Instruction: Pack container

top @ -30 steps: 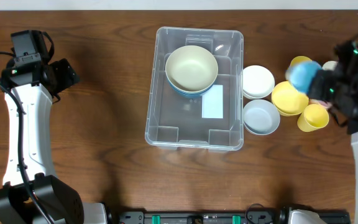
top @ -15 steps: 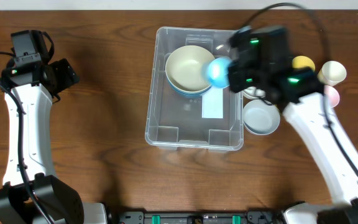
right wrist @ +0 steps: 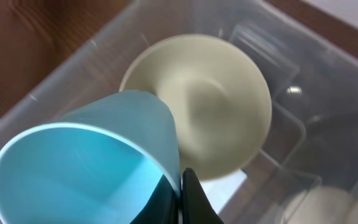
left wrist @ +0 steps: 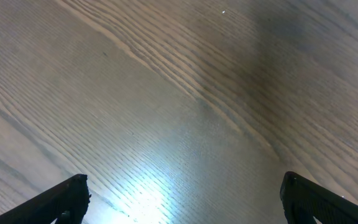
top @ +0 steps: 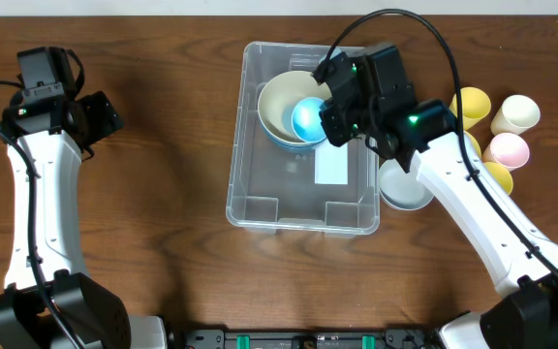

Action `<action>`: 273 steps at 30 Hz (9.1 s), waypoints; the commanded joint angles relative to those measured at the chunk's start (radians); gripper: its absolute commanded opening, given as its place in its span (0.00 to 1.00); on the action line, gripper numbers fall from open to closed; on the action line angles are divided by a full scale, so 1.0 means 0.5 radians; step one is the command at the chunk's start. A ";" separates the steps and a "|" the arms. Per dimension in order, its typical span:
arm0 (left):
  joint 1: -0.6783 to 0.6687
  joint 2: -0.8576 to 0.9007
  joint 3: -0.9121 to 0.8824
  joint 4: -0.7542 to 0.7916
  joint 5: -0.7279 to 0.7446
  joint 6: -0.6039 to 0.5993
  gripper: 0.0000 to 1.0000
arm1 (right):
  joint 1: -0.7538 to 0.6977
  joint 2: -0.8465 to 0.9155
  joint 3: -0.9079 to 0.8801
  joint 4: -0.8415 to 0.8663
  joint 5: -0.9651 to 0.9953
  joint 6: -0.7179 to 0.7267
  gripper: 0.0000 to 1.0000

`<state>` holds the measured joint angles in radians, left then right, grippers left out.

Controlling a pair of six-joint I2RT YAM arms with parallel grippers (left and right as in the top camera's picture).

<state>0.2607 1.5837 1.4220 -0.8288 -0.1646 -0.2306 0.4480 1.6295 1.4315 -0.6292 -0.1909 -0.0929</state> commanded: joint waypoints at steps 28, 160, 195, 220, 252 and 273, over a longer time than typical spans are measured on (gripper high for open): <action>0.005 -0.044 0.052 0.002 -0.024 0.018 0.98 | 0.285 -0.006 -0.082 -0.313 -0.093 -0.117 0.01; 0.005 -0.044 0.052 0.002 -0.024 0.018 0.98 | -1.447 -0.600 -0.599 -0.561 0.157 0.466 0.01; 0.005 -0.044 0.052 0.002 -0.024 0.018 0.98 | 0.501 0.342 0.022 0.061 0.286 0.257 0.02; 0.005 -0.044 0.052 0.002 -0.024 0.018 0.98 | -0.914 -0.450 0.285 -1.070 0.993 0.800 0.49; 0.005 -0.044 0.052 0.002 -0.024 0.018 0.98 | -1.837 0.073 -0.515 -0.092 0.351 0.604 0.54; 0.005 -0.044 0.052 0.002 -0.025 0.018 0.98 | -1.840 0.279 -0.515 -0.016 0.351 0.632 0.01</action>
<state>0.2607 1.5837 1.4220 -0.8288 -0.1650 -0.2306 -0.4660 1.7645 1.1805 -0.6273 -0.0090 0.2264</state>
